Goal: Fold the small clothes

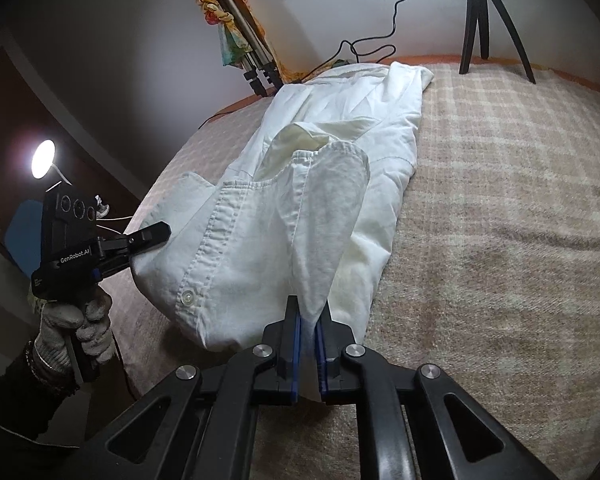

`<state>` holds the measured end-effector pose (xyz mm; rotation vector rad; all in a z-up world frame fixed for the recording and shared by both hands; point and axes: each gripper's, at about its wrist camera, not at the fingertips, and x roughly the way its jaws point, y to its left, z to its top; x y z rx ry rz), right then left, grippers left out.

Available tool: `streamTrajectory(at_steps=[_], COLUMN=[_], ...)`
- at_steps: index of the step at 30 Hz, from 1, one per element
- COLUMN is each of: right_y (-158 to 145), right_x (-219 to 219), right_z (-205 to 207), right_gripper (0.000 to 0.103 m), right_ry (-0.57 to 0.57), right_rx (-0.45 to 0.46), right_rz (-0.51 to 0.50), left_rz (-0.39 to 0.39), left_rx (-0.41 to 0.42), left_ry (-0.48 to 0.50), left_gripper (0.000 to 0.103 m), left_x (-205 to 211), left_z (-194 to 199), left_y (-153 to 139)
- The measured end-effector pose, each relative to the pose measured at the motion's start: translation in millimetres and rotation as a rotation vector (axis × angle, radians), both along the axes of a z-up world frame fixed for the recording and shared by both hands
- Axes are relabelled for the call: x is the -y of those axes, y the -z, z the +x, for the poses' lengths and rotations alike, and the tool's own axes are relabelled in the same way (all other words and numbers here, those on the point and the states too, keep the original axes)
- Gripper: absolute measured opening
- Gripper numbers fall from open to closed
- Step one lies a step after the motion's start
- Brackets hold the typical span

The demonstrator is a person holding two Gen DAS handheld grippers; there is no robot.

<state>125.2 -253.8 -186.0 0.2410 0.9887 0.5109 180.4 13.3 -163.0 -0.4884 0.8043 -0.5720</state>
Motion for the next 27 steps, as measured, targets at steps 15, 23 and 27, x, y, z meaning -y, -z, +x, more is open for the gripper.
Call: streamTrajectory(at_steps=[15,23,27], right_y=[20,-20,-26], right_x=[-17,-2,-19], right_z=[29,11,15], right_gripper=[0.006,0.027,0.027], right_ry=[-0.015,0.08,0.012], right_rx=[-0.031,0.135,0.167], right_rz=[-0.144,-0.214,-0.205], left_rz=[0.348,0.377,0.367], left_rx=[-0.008,0.13,0.141], left_ry=[-0.065,-0.154,-0.032], left_gripper=[0.019,0.025,0.025], left_x=[17,3,27], left_z=[28,4,2], left_y=[35,-10,-13])
